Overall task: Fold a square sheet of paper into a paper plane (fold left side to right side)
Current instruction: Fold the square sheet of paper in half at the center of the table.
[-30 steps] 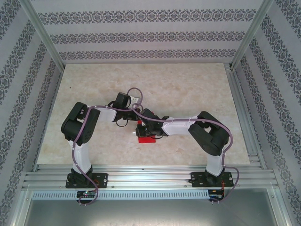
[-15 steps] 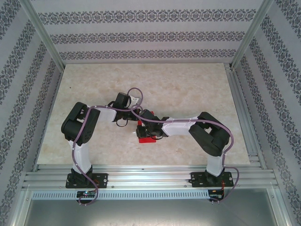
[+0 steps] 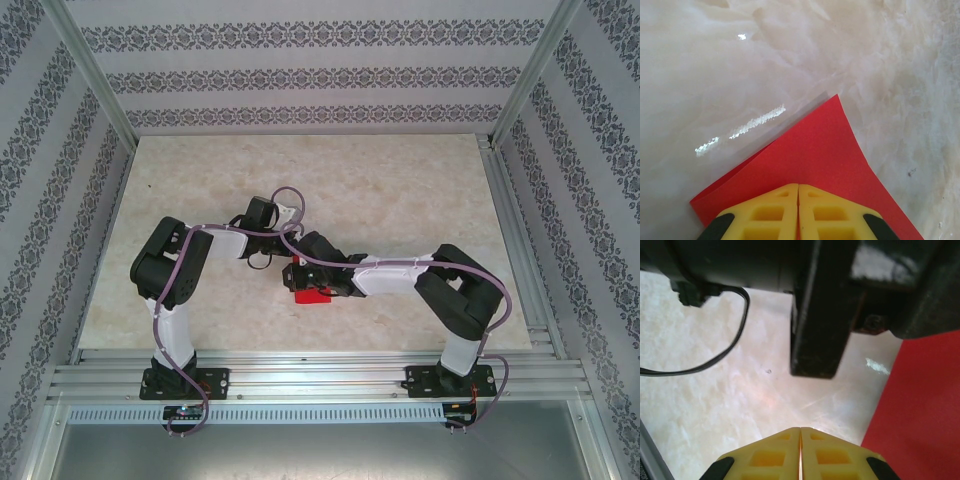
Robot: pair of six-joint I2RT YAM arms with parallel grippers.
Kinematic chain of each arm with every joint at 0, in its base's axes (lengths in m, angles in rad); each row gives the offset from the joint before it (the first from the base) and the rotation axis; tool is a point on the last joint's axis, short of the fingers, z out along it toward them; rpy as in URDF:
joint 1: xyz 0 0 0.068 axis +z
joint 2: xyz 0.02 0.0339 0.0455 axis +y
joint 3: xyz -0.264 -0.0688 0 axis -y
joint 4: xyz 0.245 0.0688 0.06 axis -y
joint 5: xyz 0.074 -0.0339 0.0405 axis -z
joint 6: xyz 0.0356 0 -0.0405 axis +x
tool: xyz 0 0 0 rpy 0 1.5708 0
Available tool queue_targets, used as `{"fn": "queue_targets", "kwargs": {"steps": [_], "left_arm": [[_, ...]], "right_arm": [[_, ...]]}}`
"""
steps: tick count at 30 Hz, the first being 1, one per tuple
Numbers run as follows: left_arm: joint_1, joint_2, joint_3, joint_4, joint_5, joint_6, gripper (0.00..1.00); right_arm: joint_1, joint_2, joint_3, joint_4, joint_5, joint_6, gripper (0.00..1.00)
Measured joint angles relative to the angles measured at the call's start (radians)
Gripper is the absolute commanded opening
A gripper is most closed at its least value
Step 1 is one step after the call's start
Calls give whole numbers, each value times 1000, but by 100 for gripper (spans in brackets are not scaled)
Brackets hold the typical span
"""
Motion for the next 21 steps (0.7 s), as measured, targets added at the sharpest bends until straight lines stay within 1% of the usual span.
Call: {"fn": "queue_targets", "kwargs": {"steps": [8,21], "left_arm": [[-7,1,10,-16,-16,16,8],[-4,8,22,-16,-26,23,8]], "right_arm": [[-3,61,1,3,-8,3,10],[-5,72,16,-50,-11,38,11]]}}
